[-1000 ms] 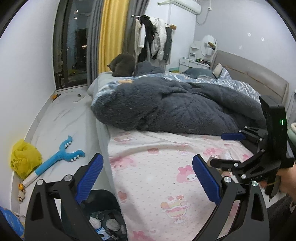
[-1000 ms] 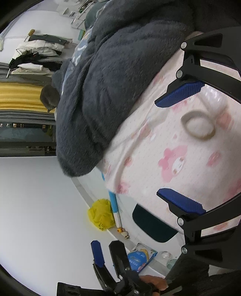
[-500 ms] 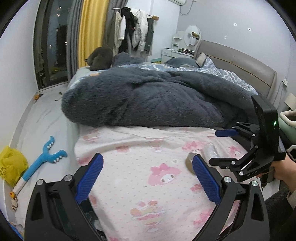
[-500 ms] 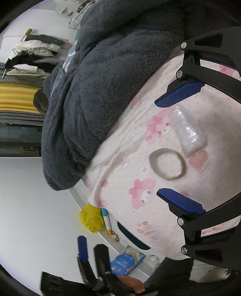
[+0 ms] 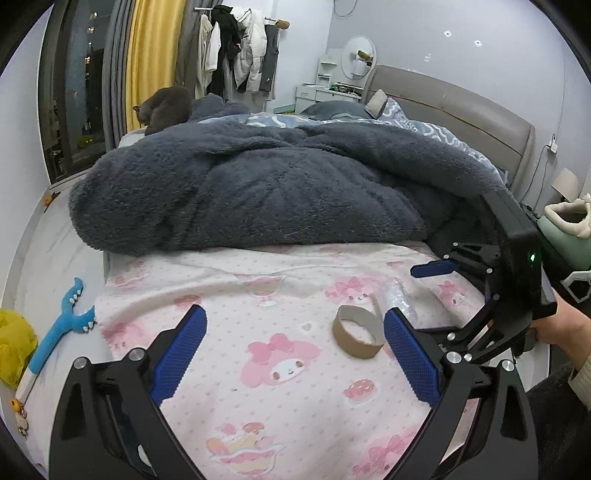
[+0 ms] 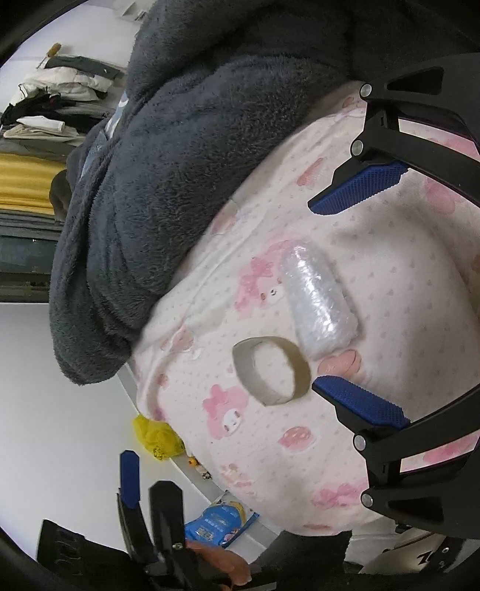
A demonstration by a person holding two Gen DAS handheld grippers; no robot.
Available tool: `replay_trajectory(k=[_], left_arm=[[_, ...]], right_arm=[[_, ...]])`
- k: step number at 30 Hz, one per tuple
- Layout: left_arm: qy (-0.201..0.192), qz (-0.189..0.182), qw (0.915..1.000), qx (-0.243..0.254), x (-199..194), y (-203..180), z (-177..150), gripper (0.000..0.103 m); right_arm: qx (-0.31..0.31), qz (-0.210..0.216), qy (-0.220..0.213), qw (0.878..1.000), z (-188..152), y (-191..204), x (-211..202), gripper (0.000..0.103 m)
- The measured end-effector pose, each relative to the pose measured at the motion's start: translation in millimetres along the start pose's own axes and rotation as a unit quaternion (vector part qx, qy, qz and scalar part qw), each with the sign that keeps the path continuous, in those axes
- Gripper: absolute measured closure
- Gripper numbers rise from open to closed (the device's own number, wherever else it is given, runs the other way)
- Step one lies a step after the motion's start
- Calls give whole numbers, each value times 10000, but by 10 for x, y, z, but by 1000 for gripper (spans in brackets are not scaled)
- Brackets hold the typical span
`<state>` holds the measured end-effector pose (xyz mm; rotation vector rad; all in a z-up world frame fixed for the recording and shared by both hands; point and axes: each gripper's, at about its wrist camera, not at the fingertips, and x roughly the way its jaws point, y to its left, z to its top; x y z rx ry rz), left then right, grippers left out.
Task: Collect trash
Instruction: 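Grasp the bubble-wrap roll with the right tool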
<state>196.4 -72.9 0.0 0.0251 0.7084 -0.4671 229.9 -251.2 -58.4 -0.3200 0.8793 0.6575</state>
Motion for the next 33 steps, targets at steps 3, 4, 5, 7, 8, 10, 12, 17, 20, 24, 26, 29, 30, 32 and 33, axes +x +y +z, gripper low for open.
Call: replay_trajectory(k=[3,4,5,7,8,10,12,17,20,24,26,29,30,32,33], left_arm=[[95,-81,9999,21,89,-72,-6,5],[130,-101,9999,41,110,-93,-10,6],[173,-130,9997,72,140,-118,-15,6],[256,-222,9993,151,201,-176,-39,6],[279,-272,9991,192,226,-208,-47,6],[312,-339,9986,258,269,-252,-57,7],[364,-407,9981,291,322,-292,-67,8],[573,-456,9969,271,495,-331,-95,16],[682,-533,9960,221,587,-364,-123,18],[833,-520,9948,258,690,-415,-157,21],[880,-512,9945,260,728,-430,-165,22],[911,-526,9941,269,765,-462,-177,24],[928,-519,9939,281,782,-477,-178,24],[987,-469,9935,305,832,-498,-190,28],[1023,-426,9933,323,859,-509,-201,29]], right_arm=[[13,73,-41,10000,-32,-30,55,13],[10,71,-37,10000,-36,-40,73,13],[-19,80,-47,10000,-39,-51,93,13],[-65,83,-96,9999,-41,-69,104,13],[-69,109,-144,9998,-44,-90,104,13],[-48,157,-250,9996,-41,-127,88,13],[-25,246,-354,9991,-32,-154,75,13],[-185,396,-340,9985,-24,-110,131,27],[-311,424,-215,9984,-39,-75,186,35],[-343,372,-249,9984,-62,-76,133,40],[-296,314,-311,9986,-64,-114,67,40],[-138,232,-422,9987,-74,-198,-27,40],[-69,233,-460,9986,-80,-232,-56,40],[48,218,-512,9984,-90,-290,-102,40],[88,209,-532,9983,-97,-313,-122,40]])
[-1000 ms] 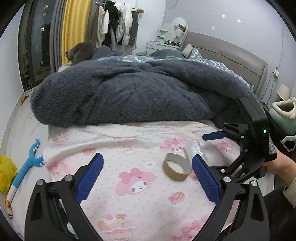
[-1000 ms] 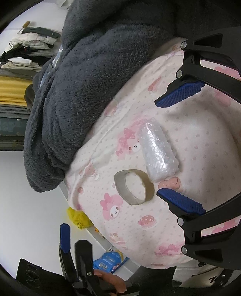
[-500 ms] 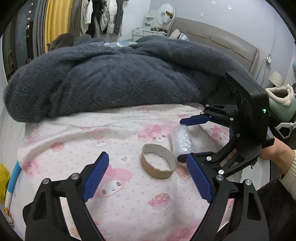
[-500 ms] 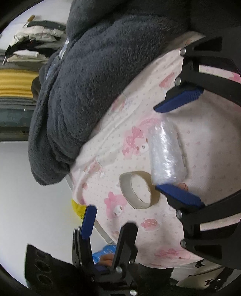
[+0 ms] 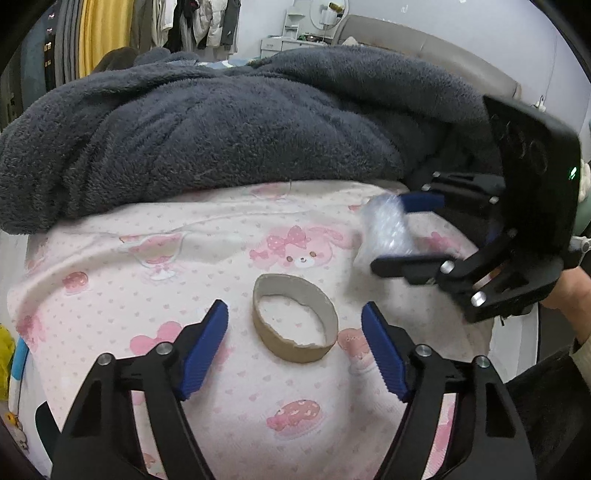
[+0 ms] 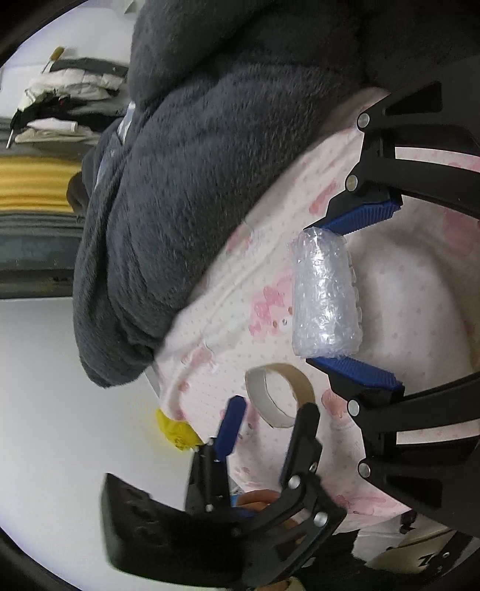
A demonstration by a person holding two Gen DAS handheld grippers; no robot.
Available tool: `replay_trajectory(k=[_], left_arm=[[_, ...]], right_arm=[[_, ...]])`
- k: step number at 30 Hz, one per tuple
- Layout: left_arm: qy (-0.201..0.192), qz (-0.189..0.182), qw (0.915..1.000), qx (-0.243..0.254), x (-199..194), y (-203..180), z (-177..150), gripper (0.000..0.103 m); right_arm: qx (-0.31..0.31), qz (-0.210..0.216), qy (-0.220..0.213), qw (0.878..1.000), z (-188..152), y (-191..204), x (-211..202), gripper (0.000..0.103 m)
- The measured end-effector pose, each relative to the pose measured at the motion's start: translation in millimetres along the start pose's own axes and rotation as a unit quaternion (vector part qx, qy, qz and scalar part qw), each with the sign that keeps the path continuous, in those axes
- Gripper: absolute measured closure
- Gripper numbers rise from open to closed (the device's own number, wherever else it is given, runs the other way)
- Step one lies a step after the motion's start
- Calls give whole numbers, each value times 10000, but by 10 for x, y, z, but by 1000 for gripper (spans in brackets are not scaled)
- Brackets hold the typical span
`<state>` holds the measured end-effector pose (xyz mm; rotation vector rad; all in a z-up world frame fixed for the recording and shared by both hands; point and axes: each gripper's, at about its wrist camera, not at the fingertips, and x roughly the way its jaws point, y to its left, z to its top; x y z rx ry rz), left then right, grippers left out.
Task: Collect trash
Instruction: 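Grasp the bubble-wrap roll with the right tool, then grasp the cardboard tape roll with the left tool and lift it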
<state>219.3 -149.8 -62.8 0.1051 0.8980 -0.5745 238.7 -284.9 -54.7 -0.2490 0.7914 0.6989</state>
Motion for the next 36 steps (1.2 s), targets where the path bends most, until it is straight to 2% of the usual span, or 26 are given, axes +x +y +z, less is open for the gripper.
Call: replay_trajectory(k=[7,19,30,36], left_arm=[[83,259,9995,138,114,-79,-17,52],[-186,438,9988,-80,-26,-16,4,53],[-592,855,9934,-477,-360,228,60,53],[-684,1032,9905,-594,-506,403,50,53]], right_arm=[[122,-48,-34,9999,-12,-37,-55,40],[574,-80,-81,9983,105,-31,-95,41],[1286,-197,-70,9915,265,0,-129,41],[1629,-377,-158,9858,392,91,-149,41]])
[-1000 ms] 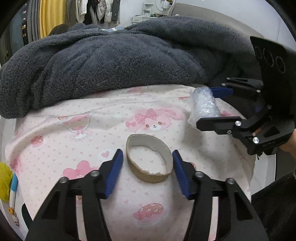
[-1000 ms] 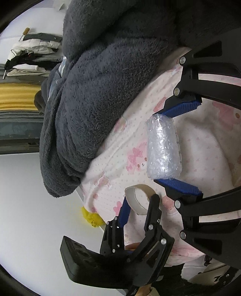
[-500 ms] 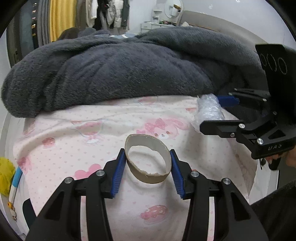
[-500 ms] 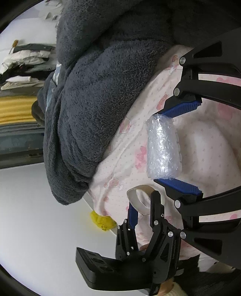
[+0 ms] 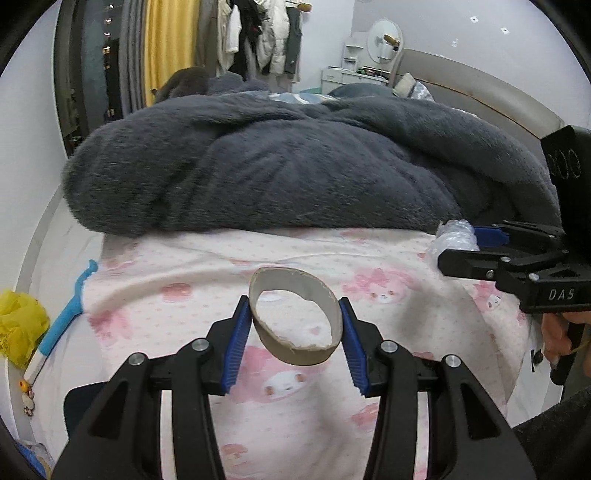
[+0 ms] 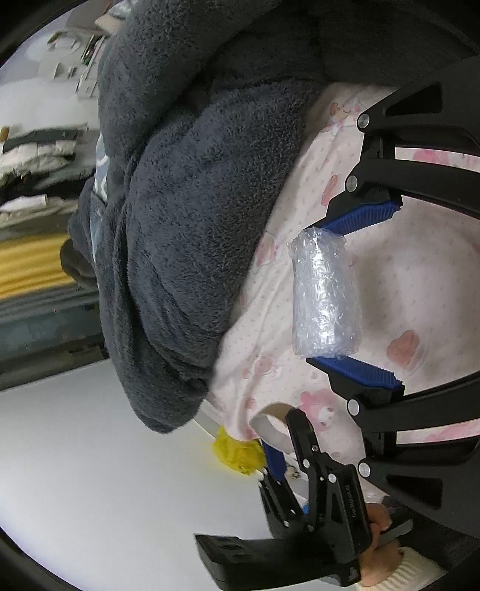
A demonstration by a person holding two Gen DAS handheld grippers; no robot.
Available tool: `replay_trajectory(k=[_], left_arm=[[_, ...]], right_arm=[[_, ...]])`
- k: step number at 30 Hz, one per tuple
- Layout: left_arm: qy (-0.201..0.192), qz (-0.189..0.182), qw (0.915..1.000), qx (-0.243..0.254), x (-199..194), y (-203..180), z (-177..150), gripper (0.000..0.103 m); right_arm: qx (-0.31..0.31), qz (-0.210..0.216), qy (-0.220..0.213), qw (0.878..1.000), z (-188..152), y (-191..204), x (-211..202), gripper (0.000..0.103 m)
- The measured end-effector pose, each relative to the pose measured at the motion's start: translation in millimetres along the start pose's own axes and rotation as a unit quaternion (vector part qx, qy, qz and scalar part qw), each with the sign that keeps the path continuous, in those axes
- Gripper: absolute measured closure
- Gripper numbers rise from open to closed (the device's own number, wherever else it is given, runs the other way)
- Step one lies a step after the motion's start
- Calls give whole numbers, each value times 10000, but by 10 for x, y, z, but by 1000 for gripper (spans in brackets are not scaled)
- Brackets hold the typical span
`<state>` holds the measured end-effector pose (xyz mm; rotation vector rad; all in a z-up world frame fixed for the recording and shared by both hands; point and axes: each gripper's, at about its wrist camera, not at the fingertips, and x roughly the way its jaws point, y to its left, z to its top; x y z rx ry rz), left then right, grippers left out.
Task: Collect trash
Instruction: 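Grasp the cardboard tape roll with the left tool and lift it, then drop the tape roll into the bin with the left tool while the right carries bubble wrap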
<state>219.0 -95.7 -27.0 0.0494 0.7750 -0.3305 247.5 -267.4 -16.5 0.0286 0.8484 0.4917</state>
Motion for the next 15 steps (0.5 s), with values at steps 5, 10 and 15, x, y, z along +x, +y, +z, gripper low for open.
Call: replay_trajectory(k=[5,10,15], left_arm=[[-113,211,9997,-20,-147,149,-9,53],[-162,404,9990,-115,-272,339,-43,53],[-203,636,9974,-274,-383,556,-79,53]], right_arm=[[156,-130,-62,9998,61,151,0,41],[232,-171,-58,9996,103,367,51,40],[211,-82,13,9997,136,594,183,40]])
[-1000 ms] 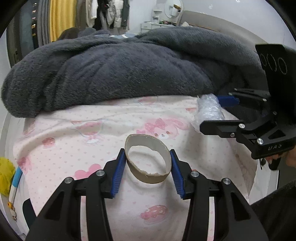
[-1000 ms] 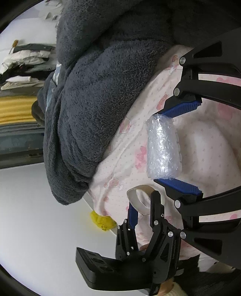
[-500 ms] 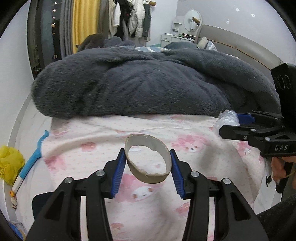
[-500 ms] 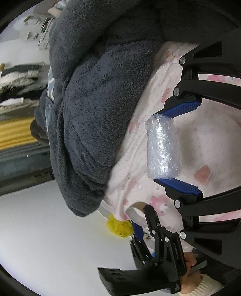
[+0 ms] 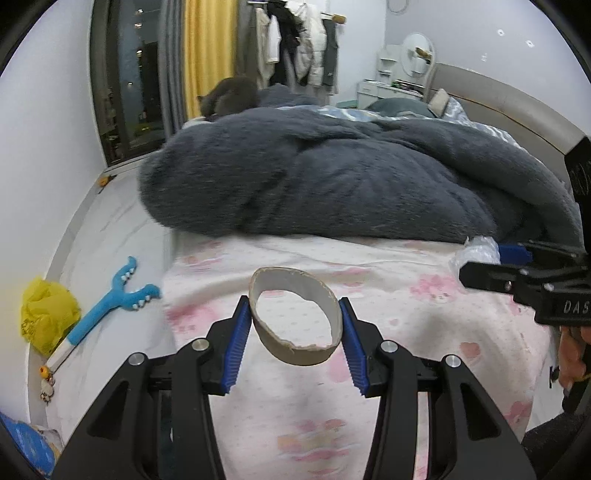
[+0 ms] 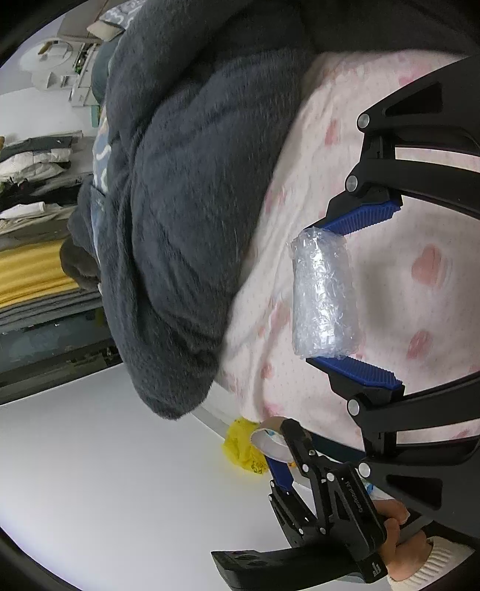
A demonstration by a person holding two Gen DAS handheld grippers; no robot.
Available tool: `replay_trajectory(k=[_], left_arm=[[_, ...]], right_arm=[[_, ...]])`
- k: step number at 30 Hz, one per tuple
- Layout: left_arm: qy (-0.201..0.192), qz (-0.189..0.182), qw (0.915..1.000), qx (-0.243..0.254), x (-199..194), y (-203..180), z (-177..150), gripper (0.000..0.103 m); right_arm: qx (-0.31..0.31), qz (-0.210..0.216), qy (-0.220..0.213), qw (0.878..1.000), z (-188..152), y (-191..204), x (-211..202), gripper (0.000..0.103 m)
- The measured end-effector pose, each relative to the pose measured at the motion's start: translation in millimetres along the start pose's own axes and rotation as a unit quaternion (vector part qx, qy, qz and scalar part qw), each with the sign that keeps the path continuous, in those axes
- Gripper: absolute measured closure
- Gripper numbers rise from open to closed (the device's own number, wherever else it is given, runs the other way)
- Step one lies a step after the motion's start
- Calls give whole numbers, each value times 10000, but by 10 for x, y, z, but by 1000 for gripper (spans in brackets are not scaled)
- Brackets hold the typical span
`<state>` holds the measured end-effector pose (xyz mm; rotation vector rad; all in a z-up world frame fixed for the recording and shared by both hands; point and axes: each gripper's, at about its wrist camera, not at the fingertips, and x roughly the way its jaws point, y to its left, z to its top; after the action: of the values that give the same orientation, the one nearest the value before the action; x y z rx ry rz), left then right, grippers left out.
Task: Collect trash
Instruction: 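Drop the tape roll into the bin with the left tool while the right carries bubble wrap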
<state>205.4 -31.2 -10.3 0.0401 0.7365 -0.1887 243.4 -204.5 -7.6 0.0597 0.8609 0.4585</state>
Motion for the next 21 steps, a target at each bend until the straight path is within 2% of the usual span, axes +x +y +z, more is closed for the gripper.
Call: replay_trajectory(k=[11,21], left_arm=[[5,330,9991,-274,-140,472,-108,53],[276,537,9962,-622,-176,902,-281,53]], right_arm=[[-133,108,90,9998,46,497,258,40],[-414,202,113,9989,110,929,421,40]])
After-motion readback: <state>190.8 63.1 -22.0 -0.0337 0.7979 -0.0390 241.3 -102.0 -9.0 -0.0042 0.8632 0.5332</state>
